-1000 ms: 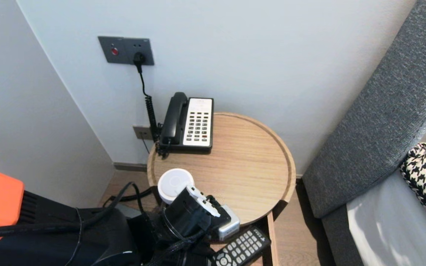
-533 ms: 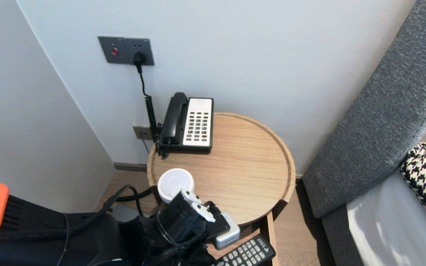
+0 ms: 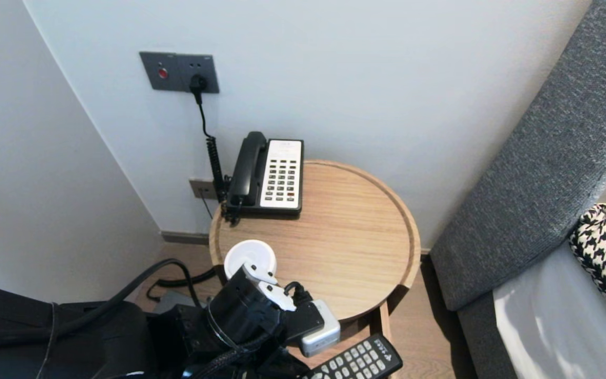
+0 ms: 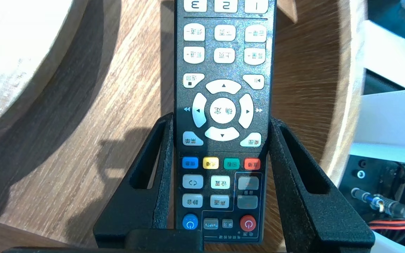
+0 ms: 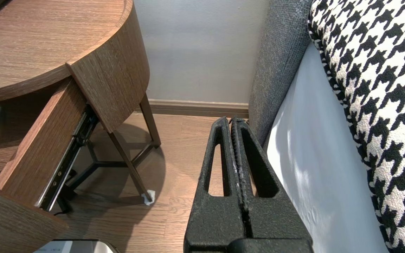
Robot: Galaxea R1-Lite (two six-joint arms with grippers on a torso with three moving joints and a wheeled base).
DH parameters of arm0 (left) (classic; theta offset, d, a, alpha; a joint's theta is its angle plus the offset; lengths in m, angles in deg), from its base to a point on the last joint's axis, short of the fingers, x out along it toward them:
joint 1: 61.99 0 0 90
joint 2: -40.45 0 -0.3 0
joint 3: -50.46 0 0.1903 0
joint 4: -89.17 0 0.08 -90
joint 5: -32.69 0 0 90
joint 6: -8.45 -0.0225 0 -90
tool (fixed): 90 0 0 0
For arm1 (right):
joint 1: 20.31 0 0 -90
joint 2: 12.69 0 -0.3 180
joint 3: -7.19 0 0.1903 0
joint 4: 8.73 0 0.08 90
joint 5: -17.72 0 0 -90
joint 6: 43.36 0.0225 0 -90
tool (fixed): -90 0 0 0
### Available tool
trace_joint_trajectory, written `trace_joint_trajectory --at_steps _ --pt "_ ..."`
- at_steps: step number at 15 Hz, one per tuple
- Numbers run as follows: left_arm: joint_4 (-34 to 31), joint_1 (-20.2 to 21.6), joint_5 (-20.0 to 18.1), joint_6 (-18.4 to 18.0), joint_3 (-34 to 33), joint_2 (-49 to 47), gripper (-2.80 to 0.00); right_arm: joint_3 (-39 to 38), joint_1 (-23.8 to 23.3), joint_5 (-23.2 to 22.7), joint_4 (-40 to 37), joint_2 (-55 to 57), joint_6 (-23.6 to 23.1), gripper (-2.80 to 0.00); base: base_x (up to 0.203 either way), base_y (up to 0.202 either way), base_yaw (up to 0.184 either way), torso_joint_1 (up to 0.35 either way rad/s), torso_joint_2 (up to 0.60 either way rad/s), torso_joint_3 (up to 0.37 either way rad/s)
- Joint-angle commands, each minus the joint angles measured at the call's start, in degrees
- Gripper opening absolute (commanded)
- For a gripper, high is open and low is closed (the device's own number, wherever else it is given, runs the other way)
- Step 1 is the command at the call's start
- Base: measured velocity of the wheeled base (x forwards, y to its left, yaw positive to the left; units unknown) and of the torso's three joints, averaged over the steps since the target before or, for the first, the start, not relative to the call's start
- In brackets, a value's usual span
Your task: Take the remote control out of the drawer one by one and place them on the table
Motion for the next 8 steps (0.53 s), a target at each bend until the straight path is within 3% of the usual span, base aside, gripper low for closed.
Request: trace_joint_trajectory --at_steps 1,5,8 --pt "0.14 0.01 -0.06 0.01 -0.04 0.97 -2.80 -1.41 0.00 0.00 0.04 0.07 0.02 -2.80 0.000 0.000 0.000 0.000 0.00 0.000" --pt "-0.11 0.01 -0.02 0.77 0.74 2.84 -2.80 -1.41 0.00 0.00 0.04 0.07 0.02 -2.80 0.000 0.000 0.000 0.000 0.00 0.000" --pt "-0.26 -0.01 0.77 3.39 2.89 3.65 -2.80 -1.41 0.00 0.00 0.04 0.07 0.02 -2.80 0.000 0.000 0.000 0.000 0.00 0.000"
